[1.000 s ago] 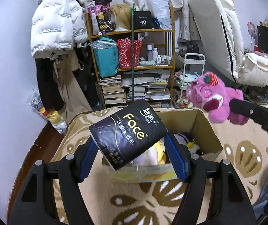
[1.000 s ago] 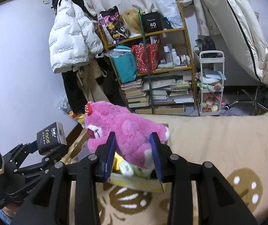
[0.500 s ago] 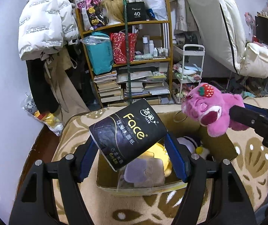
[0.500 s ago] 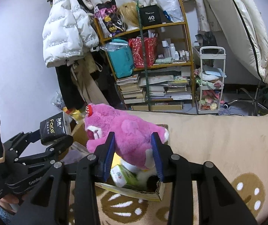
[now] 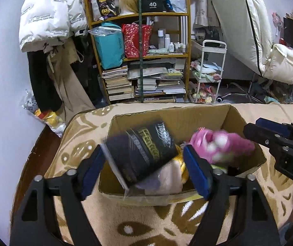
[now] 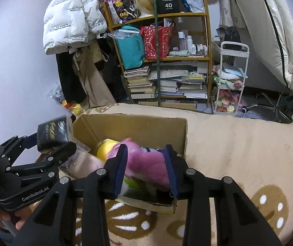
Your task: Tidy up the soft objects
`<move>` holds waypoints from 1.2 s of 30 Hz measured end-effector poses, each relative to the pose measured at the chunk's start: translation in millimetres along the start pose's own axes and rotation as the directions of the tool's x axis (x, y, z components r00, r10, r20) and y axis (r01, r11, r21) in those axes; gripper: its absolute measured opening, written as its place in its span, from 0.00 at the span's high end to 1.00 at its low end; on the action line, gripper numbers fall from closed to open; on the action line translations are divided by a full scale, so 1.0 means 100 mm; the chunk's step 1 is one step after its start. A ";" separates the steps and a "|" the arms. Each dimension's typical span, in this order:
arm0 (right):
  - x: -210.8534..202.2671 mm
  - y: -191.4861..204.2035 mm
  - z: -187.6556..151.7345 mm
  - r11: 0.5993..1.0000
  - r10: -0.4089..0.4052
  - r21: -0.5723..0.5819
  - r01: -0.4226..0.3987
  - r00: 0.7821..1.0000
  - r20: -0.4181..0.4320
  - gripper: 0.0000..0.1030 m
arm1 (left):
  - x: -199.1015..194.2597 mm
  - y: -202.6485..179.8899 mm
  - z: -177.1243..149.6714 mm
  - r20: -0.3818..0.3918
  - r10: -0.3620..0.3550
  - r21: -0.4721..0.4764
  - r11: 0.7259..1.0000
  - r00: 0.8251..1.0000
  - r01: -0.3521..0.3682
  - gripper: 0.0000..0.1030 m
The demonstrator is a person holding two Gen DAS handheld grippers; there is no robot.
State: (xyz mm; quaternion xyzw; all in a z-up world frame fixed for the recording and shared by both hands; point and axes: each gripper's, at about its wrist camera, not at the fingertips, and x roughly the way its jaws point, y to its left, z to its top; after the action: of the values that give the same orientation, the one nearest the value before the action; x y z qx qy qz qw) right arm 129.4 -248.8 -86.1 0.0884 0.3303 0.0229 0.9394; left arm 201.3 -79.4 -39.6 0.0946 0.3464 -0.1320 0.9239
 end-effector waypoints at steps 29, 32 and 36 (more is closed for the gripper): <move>-0.79 0.10 -0.15 0.998 -0.046 -0.038 0.049 0.997 0.063 0.27 | -1.11 0.33 -0.29 0.067 0.131 -0.052 0.990 0.989 -0.128 0.11; -0.94 0.12 -0.17 0.997 -0.046 -0.053 0.051 0.995 0.087 0.16 | -1.24 0.35 -0.33 0.074 0.142 -0.057 0.989 0.987 -0.138 0.11; -1.13 0.16 -0.18 0.995 -0.044 -0.087 0.053 0.994 0.103 0.10 | -1.36 0.34 -0.38 0.083 0.163 -0.040 0.986 0.983 -0.160 0.05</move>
State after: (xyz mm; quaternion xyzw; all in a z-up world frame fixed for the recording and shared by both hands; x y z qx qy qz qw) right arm 29.6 -241.8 -27.4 0.0391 0.2831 0.0104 0.9582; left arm 89.4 -12.3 25.4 0.1012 0.2996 -0.0547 0.9471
